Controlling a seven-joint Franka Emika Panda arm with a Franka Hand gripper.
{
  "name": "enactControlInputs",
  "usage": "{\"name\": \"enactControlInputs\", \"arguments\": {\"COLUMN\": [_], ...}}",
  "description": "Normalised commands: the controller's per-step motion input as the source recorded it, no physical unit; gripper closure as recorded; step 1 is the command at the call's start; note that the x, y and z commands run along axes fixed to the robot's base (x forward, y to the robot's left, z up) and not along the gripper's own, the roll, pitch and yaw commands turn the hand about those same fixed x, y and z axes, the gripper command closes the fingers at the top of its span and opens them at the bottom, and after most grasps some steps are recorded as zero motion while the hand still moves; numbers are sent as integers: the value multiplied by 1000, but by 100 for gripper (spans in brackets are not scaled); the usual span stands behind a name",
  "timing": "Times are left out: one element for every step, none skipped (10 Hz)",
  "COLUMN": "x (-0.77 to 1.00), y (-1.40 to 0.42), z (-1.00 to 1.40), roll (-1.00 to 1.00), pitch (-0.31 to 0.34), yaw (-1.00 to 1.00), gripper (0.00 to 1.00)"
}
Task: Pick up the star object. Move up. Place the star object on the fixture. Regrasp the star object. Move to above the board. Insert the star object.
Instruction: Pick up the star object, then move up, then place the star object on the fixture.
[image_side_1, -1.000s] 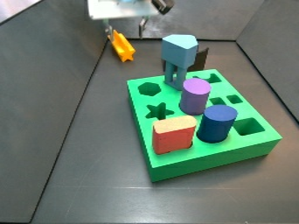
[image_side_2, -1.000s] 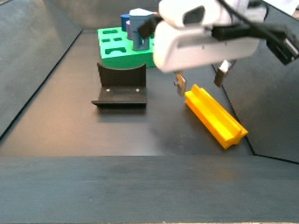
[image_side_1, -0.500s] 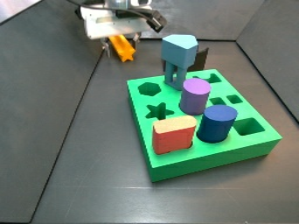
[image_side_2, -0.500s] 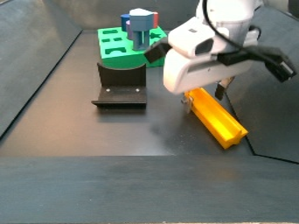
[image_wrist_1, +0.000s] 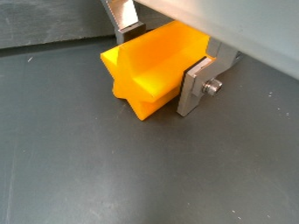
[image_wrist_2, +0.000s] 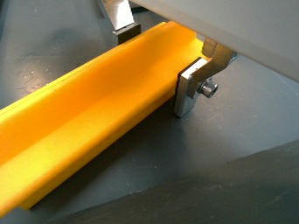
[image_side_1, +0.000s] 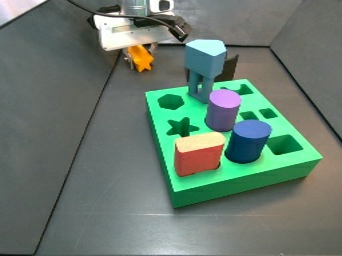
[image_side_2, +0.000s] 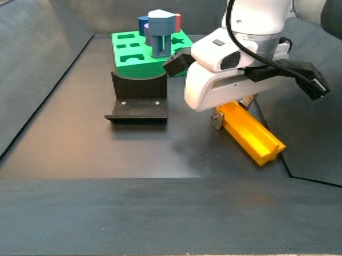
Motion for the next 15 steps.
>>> {"name": "enactControlInputs", "arguments": {"x": [0,0,0,0,0,0,0,0,-12,-26,-21,-16,-18,0,-1], "y": [0,0,0,0,0,0,0,0,-22,-17,-8,0,7,0,0], "z": [0,0,0,0,0,0,0,833,793,674,557,425,287,1000,1000], "roll": [0,0,0,0,0,0,0,0,-4,0,5,10,15,0,4], "pitch": [0,0,0,0,0,0,0,0,14,23,30,39,47,0,4], "yaw": [0,0,0,0,0,0,0,0,-32,-34,-31,-28,-26,0,3], "gripper": [100,100,100,100,100,100,100,100,100,100,100,100,100,100,100]}}
